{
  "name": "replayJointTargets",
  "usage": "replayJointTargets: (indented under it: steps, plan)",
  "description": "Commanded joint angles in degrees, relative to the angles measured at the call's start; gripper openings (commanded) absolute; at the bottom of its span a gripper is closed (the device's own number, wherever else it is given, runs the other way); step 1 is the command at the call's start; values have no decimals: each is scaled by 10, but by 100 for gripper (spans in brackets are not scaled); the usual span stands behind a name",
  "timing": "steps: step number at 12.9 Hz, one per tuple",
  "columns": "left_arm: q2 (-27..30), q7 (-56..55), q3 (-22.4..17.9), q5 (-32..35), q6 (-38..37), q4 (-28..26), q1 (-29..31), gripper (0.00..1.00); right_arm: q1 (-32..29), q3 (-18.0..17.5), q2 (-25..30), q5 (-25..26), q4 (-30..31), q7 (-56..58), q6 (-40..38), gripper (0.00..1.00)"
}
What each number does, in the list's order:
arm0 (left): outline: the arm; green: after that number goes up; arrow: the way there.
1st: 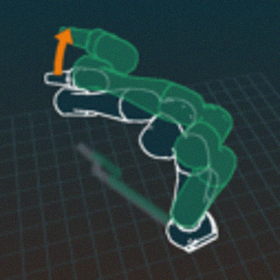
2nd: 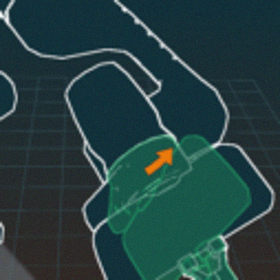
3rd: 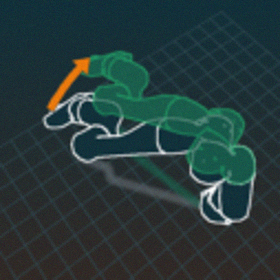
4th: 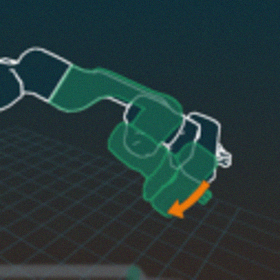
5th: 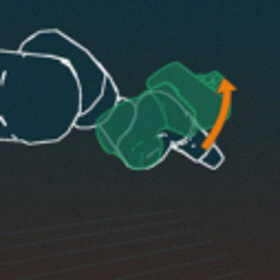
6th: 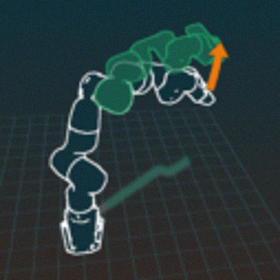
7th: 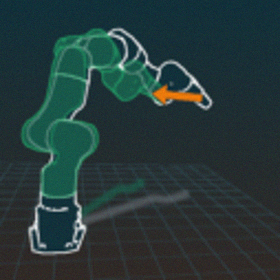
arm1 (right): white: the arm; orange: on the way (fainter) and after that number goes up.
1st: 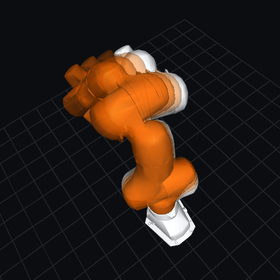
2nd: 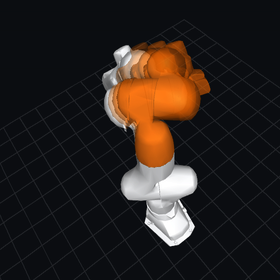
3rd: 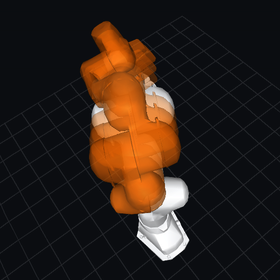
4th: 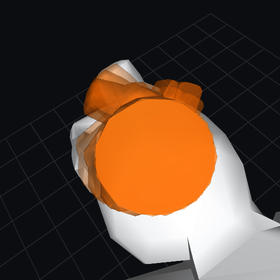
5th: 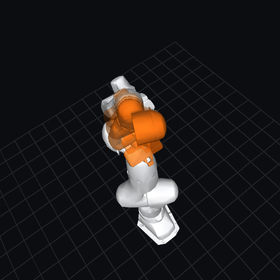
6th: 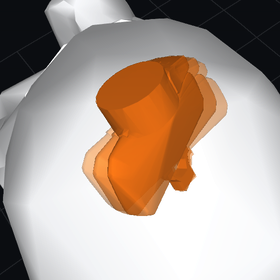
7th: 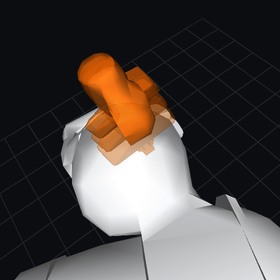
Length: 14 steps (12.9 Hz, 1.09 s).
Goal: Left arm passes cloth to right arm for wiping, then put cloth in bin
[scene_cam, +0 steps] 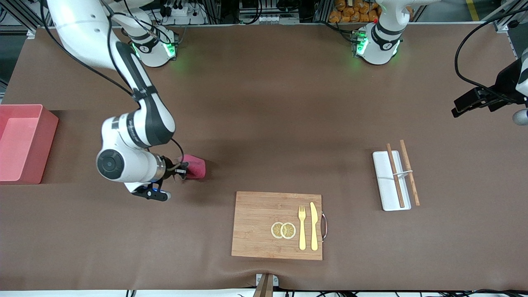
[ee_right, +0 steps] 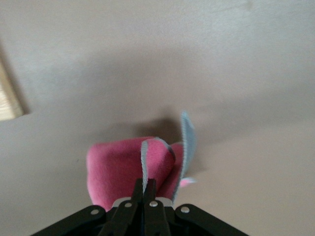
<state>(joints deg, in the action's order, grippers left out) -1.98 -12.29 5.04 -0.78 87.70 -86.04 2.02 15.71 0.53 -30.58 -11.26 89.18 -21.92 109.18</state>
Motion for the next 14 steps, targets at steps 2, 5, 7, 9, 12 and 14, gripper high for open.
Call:
replayJointTargets:
  steps: [2, 5, 7, 9, 12, 14]
  plan:
    - [6, 8, 3, 9, 10, 0, 1, 100, -18, 11, 108, 2, 13, 4, -67, 0]
    - [8, 9, 3, 10, 9, 0, 0, 100, -58, 13, 151, 58, -9, 91, -150, 0]
    - [8, 9, 3, 10, 6, -2, 0, 100, -122, 16, 168, 58, -37, 171, -206, 0]
    - [9, 9, 3, 10, 5, -3, 3, 100, -200, 17, 171, 60, -65, 280, -252, 0]
    - [11, 10, 3, 10, 5, -2, 3, 100, -309, 16, 171, 112, -98, 461, -275, 0]
    - [10, 9, 3, 10, 5, -3, -1, 100, -368, 15, 163, 167, -101, 538, -267, 0]
